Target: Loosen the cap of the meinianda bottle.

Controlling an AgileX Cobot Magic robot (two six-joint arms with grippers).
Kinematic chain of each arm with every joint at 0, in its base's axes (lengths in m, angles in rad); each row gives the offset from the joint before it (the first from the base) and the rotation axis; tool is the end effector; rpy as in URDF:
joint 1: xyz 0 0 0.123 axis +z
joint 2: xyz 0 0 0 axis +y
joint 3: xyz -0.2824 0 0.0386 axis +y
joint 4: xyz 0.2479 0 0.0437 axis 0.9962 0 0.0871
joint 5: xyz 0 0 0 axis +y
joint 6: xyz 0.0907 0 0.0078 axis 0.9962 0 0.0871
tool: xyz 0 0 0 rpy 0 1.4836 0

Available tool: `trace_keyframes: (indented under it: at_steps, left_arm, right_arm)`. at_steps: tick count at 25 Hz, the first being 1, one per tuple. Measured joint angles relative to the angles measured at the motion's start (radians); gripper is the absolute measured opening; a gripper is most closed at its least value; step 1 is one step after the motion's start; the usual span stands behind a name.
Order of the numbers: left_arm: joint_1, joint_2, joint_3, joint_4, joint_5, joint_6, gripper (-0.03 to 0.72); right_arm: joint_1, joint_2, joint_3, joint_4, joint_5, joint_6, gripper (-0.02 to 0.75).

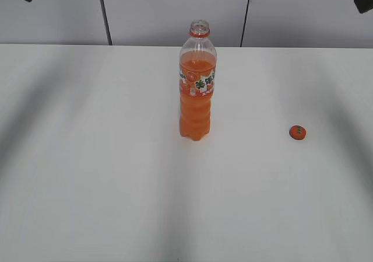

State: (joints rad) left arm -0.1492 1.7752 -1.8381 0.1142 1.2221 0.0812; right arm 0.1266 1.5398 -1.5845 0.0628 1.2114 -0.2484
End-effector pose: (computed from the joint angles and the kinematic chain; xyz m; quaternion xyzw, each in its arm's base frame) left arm 0.3803 -0.0473 0.3714 0.1168 0.9604 0.0484 0.2482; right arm 0.3151 0.0455 0.3810 -0.1772 0.9532 0.0163 0.2445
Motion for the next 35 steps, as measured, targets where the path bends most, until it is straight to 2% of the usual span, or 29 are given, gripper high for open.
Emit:
trace_keyframes:
  at_steps: [5, 11, 25, 35]
  left_arm:
    - [0.000, -0.080, 0.044, -0.005, -0.001, 0.001, 0.474]
    - [0.001, -0.205, 0.258, -0.005, 0.000, 0.001, 0.473]
    - [0.001, -0.508, 0.625, -0.008, 0.000, 0.001, 0.473]
    - [0.001, -0.684, 0.839, -0.075, -0.046, 0.001, 0.473]
  right_arm:
    - [0.000, -0.057, 0.002, 0.002, 0.003, 0.049, 0.587]
    - [0.000, -0.140, 0.068, 0.003, 0.005, 0.072, 0.587]
    - [0.000, -0.334, 0.429, 0.011, -0.052, 0.074, 0.587]
    - [0.000, -0.477, 0.648, 0.011, -0.096, 0.074, 0.587]
